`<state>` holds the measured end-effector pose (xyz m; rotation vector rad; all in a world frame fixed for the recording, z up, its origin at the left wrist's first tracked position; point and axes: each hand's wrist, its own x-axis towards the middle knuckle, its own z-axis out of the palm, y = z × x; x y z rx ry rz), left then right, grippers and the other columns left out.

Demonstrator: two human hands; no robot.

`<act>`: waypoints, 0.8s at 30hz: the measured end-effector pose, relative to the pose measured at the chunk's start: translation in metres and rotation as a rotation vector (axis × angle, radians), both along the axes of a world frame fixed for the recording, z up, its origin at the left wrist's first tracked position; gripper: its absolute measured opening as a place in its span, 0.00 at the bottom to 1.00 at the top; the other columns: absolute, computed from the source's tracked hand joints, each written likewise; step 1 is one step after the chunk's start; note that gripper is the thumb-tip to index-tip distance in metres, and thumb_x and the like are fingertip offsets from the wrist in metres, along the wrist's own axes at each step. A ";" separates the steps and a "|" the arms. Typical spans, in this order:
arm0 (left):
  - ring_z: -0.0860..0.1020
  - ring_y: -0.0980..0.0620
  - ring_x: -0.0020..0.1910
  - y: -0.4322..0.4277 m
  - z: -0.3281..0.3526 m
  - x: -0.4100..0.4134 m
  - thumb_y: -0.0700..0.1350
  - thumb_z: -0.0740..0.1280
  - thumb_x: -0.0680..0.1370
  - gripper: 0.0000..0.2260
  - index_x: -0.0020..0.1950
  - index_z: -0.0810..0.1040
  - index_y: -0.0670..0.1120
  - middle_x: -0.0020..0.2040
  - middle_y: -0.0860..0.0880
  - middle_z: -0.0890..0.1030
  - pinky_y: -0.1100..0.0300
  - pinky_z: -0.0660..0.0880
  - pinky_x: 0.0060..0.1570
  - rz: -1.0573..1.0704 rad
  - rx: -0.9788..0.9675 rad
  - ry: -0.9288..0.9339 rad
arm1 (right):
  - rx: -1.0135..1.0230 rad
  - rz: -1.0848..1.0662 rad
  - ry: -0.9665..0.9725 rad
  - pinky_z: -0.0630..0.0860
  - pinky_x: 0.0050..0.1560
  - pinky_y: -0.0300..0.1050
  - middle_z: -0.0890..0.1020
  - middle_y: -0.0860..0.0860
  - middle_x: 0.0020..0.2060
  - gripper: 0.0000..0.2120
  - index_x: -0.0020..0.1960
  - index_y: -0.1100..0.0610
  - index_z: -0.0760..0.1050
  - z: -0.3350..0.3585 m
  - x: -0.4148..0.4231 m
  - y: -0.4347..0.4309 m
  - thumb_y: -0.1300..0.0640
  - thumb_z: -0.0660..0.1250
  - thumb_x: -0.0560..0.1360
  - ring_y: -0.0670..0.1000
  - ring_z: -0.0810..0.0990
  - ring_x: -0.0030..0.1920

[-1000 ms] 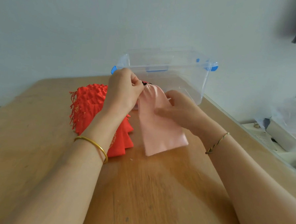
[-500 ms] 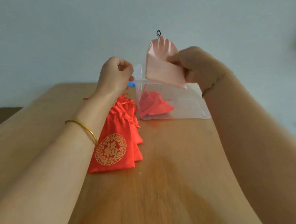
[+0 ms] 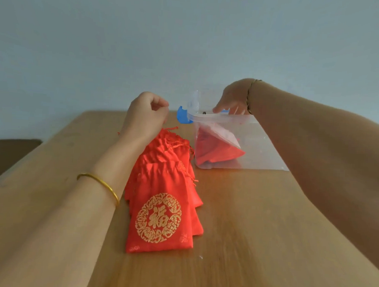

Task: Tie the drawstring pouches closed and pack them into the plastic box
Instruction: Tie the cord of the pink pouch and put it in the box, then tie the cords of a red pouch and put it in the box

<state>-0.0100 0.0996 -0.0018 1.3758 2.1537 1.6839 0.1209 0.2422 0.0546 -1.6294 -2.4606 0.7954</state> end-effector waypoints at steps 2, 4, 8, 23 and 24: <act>0.72 0.56 0.29 -0.004 -0.005 -0.002 0.37 0.62 0.74 0.05 0.44 0.75 0.46 0.33 0.51 0.75 0.63 0.68 0.32 -0.016 -0.024 0.001 | -0.023 0.061 0.008 0.72 0.59 0.51 0.78 0.60 0.59 0.14 0.59 0.65 0.73 0.007 -0.002 -0.009 0.57 0.60 0.79 0.55 0.77 0.51; 0.73 0.61 0.26 -0.010 -0.008 0.000 0.37 0.63 0.74 0.08 0.40 0.74 0.49 0.32 0.52 0.74 0.67 0.67 0.28 -0.041 -0.061 0.004 | 0.021 0.143 0.108 0.77 0.56 0.52 0.82 0.60 0.50 0.11 0.56 0.67 0.72 0.011 -0.002 -0.017 0.61 0.60 0.78 0.55 0.80 0.46; 0.76 0.57 0.37 -0.032 -0.010 0.007 0.38 0.66 0.73 0.04 0.42 0.80 0.45 0.37 0.53 0.79 0.62 0.72 0.41 -0.110 -0.227 0.164 | 0.135 0.232 0.282 0.78 0.42 0.43 0.83 0.58 0.44 0.14 0.57 0.69 0.73 0.018 0.002 -0.048 0.65 0.55 0.76 0.52 0.82 0.37; 0.76 0.48 0.51 -0.067 -0.044 0.018 0.43 0.71 0.71 0.06 0.47 0.80 0.48 0.48 0.50 0.77 0.50 0.72 0.55 -0.016 -0.406 0.498 | 0.190 0.241 0.082 0.68 0.55 0.48 0.80 0.63 0.54 0.33 0.66 0.63 0.66 0.004 -0.001 -0.071 0.37 0.43 0.78 0.58 0.81 0.49; 0.75 0.47 0.50 -0.067 -0.044 0.019 0.44 0.71 0.71 0.05 0.46 0.80 0.49 0.47 0.51 0.75 0.48 0.72 0.54 -0.003 -0.400 0.509 | 0.272 0.226 0.174 0.69 0.48 0.46 0.81 0.63 0.49 0.29 0.57 0.64 0.70 0.004 -0.001 -0.072 0.40 0.46 0.79 0.59 0.80 0.42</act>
